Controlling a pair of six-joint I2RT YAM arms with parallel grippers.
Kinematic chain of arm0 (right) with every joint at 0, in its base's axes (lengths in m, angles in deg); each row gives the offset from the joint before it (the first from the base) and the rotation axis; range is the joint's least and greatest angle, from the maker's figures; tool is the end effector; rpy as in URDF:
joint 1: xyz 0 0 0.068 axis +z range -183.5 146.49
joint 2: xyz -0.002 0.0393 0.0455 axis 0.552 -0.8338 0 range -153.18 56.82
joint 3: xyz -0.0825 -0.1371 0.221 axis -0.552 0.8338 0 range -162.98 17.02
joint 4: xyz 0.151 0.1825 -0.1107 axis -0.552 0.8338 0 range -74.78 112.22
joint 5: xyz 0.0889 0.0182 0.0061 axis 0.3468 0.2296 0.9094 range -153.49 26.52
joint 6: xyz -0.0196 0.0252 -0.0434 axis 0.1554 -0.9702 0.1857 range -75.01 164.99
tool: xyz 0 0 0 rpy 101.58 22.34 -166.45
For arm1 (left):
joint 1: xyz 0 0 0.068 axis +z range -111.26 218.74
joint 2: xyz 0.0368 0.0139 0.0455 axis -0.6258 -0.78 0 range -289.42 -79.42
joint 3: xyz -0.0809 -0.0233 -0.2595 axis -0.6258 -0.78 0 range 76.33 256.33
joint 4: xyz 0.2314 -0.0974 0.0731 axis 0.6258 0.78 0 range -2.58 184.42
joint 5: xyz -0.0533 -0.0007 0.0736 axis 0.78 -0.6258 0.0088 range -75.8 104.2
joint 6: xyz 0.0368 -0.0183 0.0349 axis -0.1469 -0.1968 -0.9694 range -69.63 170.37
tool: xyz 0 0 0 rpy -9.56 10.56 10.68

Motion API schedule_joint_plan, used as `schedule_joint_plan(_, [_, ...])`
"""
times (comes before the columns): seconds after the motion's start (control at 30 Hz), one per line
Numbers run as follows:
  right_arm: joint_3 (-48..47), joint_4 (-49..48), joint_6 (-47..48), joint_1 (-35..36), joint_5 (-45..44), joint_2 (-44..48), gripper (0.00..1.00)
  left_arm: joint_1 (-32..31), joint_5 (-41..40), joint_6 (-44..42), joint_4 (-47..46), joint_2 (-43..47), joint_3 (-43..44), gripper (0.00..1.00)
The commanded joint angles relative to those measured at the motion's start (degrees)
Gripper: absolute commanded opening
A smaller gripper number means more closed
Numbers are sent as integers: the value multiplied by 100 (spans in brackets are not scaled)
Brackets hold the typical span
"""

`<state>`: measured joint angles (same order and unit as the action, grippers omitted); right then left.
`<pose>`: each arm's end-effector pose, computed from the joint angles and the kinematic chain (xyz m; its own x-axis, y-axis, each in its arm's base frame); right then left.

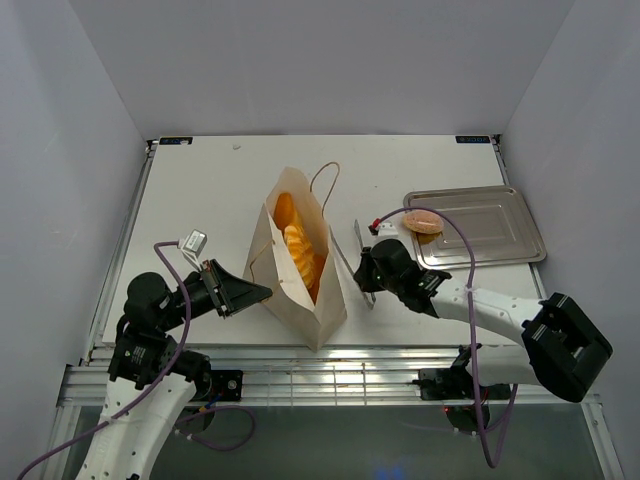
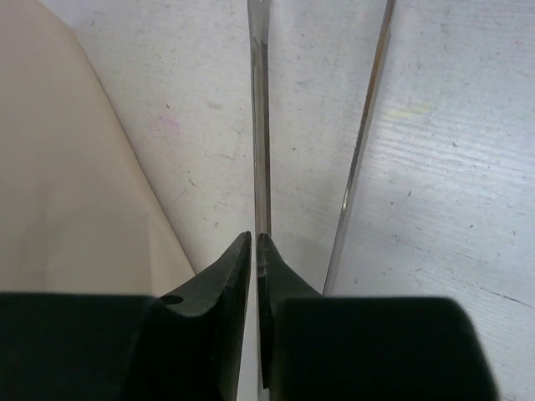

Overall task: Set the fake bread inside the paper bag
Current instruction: Adjust the clamp at the center of the board.

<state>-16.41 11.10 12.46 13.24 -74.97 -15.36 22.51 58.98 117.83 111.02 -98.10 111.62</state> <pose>0.1816 0.1827 0.1966 -0.6516 0.0763 -0.7547 -0.2977 0.8893 0.3470 0.0757 -0.0482 0.3136 -0.8480 -0.4361 -0.3012 0.2254 0.2177 -0.9496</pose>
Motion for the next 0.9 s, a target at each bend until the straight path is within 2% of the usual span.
schedule_joint_plan(0.0, [-120, 667, 318, 72, -469, -225, 16, -12, 93, -93, 145, 40, 66, 0])
schedule_joint_plan(0.1, [29, 483, 239, 98, -512, -314, 13, -12, 110, -102, 154, 40, 75, 0])
schedule_joint_plan(0.17, [213, 291, 134, 168, -635, -297, 8, -12, 128, -110, 180, 31, 84, 0])
schedule_joint_plan(0.27, [416, 140, 37, 300, -837, -235, 8, -12, 128, -145, 233, 40, 92, 0])
schedule_joint_plan(0.4, [793, -246, 133, 616, -1285, 281, 10, -21, 128, -172, 268, 57, 57, 0])
schedule_joint_plan(0.43, [899, -456, 151, 652, -1347, 423, 25, -12, 137, -172, 277, 57, 57, 0])
schedule_joint_plan(0.5, [1196, -642, 195, 670, -1444, 782, 33, -12, 93, -198, 330, 92, 57, 0])
schedule_joint_plan(0.53, [1285, -764, 230, 670, -1479, 898, 41, -12, 76, -216, 365, 101, 75, 0])
schedule_joint_plan(0.63, [1576, -1011, 405, 678, -1488, 1329, 51, -12, 23, -295, 488, 119, 101, 0])
schedule_joint_plan(0.7, [1681, -1187, 502, 678, -1497, 1575, 70, -12, 40, -295, 506, 119, 84, 0])
schedule_joint_plan(0.73, [1751, -1240, 555, 678, -1523, 1619, 85, -12, 31, -295, 506, 119, 75, 0])
schedule_joint_plan(0.87, [1779, -1363, 748, 678, -1585, 1541, 89, -12, 31, -295, 523, 110, 92, 0])
